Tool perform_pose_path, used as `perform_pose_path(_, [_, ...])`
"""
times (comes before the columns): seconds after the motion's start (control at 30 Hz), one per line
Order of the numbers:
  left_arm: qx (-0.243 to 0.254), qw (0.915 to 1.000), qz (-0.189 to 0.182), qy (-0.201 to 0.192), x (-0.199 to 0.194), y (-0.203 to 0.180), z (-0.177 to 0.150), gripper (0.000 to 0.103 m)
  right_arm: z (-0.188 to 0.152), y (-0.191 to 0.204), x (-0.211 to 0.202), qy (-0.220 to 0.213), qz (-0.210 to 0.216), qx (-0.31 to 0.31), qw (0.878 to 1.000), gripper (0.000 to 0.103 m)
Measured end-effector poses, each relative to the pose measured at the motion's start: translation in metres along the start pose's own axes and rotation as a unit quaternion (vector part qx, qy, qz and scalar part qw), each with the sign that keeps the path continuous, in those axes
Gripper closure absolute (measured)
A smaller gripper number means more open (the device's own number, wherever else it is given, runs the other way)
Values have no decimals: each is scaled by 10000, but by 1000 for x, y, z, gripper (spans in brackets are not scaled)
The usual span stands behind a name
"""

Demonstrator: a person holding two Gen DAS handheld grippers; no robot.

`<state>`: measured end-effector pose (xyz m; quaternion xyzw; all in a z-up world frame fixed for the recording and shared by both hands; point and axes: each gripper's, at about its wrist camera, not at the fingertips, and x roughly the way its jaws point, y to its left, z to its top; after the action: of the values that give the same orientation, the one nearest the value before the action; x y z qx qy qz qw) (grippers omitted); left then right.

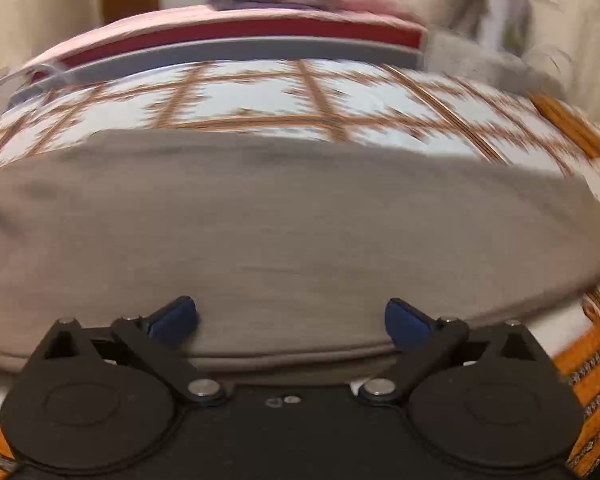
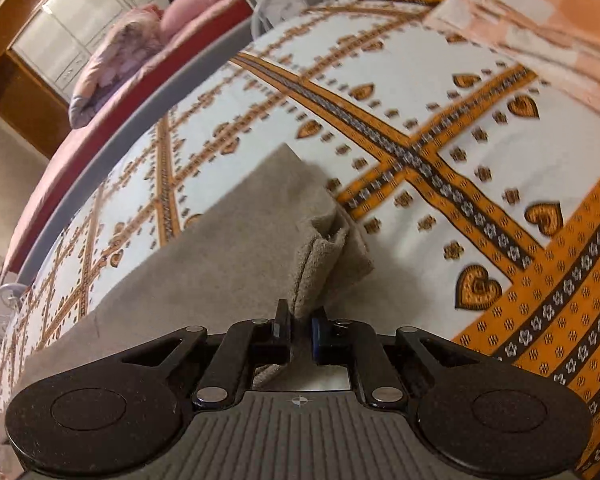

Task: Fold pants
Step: 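Grasp the cuff end with the right gripper and lift it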

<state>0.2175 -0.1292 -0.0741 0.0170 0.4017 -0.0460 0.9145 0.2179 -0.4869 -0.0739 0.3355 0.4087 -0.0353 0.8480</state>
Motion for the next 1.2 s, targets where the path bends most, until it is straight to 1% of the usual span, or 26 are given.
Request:
perform_pose_path(0.07, [16,10000,17,16,1,-23,-1,9,-2,-4,-3,-20,83,132,9999,93])
perform_pose_path(0.13, [-2,10000,66,71,2,-36,0,9,-4,-7,-4,-2,111,150,9998,93])
perform_pose_path(0.2, [-135,9997,131,121,4,-40,0,8,-4,-10,-6,-8,157,173,9997,93])
perform_pose_path(0.27, [-133,9997,193,107,5,-46,0,7,-4,-12,-6,-9,214,220,9995,93])
perform_pose_path(0.37, [-186,9997,135,84,6,-50,3,7,-4,-12,-7,-31,249,219,9994,93])
perform_pose_path(0.4, [-174,9998,87,97,6,-52,3,7,-4,-12,-7,-41,251,232,9994,93])
perform_pose_path(0.47, [-54,9998,187,92,7,-58,1,7,-4,-11,-5,-7,223,251,9994,93])
perform_pose_path(0.57, [-83,9997,242,66,8,-60,0,6,-3,-9,-2,-5,157,167,9997,93])
perform_pose_path(0.67, [-61,9996,290,17,9,-61,-2,6,-5,1,-4,-92,41,-182,9998,93])
perform_pose_path(0.77, [-44,9995,296,-39,8,-62,-4,6,-8,3,-2,-106,-30,-210,9997,93])
perform_pose_path(0.87, [-18,9996,232,-130,8,-60,-5,6,-9,5,-2,-135,-76,-206,9997,93])
perform_pose_path(0.93, [1,9997,121,-201,6,-55,-7,6,-8,11,-7,-272,-68,-238,9993,93])
perform_pose_path(1.0, [-46,9993,-153,-352,-6,-35,-1,12,-7,21,-18,-535,94,-296,9981,93])
perform_pose_path(1.03, [29,9987,-157,-474,-12,-21,3,16,-7,28,-23,-633,115,-340,9974,93])
perform_pose_path(1.07, [116,9982,-88,-582,-18,1,9,15,-7,37,-28,-755,178,-434,9960,93])
perform_pose_path(1.13, [162,9972,104,-727,-28,58,25,14,-11,63,-36,-899,320,-720,9928,93])
perform_pose_path(1.2, [163,9954,490,-807,-45,124,35,12,-21,97,-40,-1005,479,-1128,9874,93])
